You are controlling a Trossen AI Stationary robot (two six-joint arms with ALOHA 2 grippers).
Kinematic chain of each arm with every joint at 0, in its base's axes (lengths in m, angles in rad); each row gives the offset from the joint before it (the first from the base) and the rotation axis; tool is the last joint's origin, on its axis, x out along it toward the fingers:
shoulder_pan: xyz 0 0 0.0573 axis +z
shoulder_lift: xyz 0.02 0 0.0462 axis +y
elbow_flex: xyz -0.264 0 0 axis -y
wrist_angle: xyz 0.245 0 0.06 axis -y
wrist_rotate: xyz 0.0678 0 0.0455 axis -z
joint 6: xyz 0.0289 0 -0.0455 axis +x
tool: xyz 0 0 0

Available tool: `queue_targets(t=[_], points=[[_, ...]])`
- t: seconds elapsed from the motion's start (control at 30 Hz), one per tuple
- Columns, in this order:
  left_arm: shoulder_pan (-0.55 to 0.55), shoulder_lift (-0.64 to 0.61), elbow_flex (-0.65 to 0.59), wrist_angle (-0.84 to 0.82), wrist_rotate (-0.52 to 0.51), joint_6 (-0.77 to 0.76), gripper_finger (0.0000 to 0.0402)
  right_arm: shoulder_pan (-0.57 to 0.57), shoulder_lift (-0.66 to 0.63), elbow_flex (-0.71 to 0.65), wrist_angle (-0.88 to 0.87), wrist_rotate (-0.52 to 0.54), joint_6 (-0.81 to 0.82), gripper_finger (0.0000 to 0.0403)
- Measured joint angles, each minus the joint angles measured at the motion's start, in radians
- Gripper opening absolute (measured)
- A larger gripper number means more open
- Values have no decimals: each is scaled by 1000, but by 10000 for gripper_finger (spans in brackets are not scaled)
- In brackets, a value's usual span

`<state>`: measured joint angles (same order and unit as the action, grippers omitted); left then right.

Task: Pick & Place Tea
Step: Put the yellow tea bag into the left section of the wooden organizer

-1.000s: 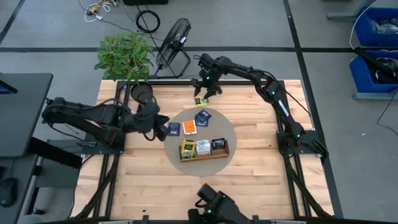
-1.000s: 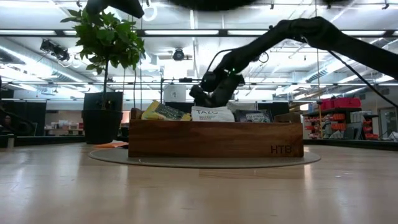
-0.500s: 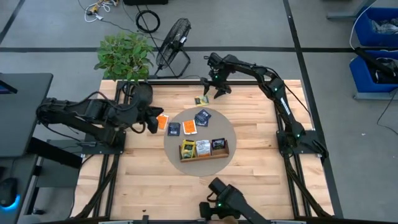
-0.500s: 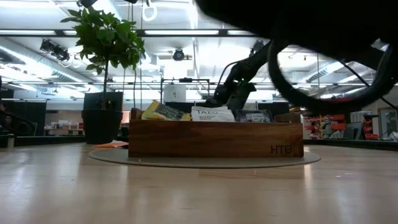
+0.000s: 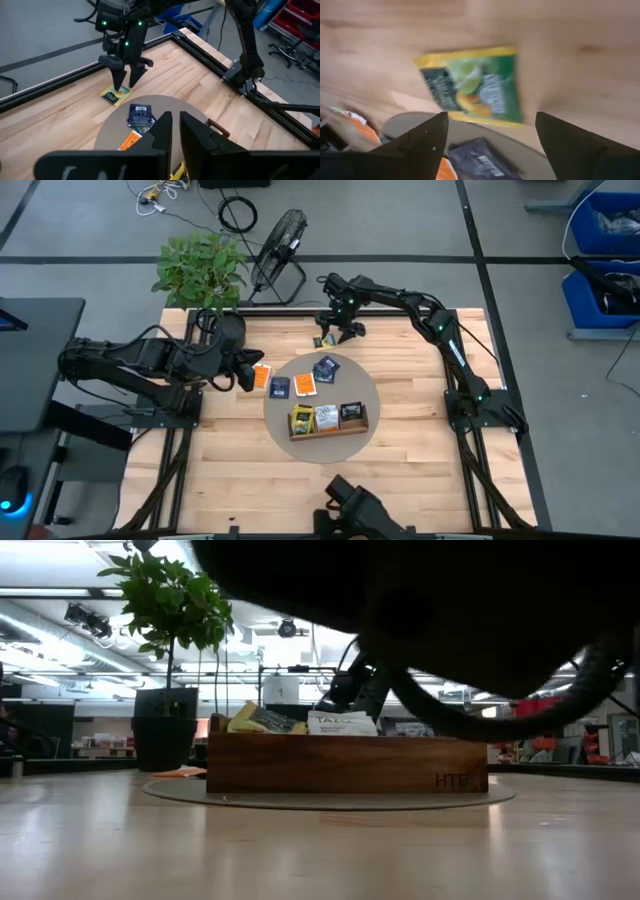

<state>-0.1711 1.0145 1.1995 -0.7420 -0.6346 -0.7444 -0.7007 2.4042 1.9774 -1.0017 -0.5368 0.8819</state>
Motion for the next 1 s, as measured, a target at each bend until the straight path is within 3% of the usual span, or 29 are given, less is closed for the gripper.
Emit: queue_targets(t=[0.3,0.53,0.7,1.0], points=[[0,1,0,26,20,35,37,14,0,0,95,-25,107,240],[-1,1,0,41,37,55,37,13,0,0,154,-35,116,148],[-1,-2,0,43,37,62,37,14,-24,-1,120,-44,-59,23],[28,-2,0,48,57,73,37,70,-368,2,-32,105,-539,9]])
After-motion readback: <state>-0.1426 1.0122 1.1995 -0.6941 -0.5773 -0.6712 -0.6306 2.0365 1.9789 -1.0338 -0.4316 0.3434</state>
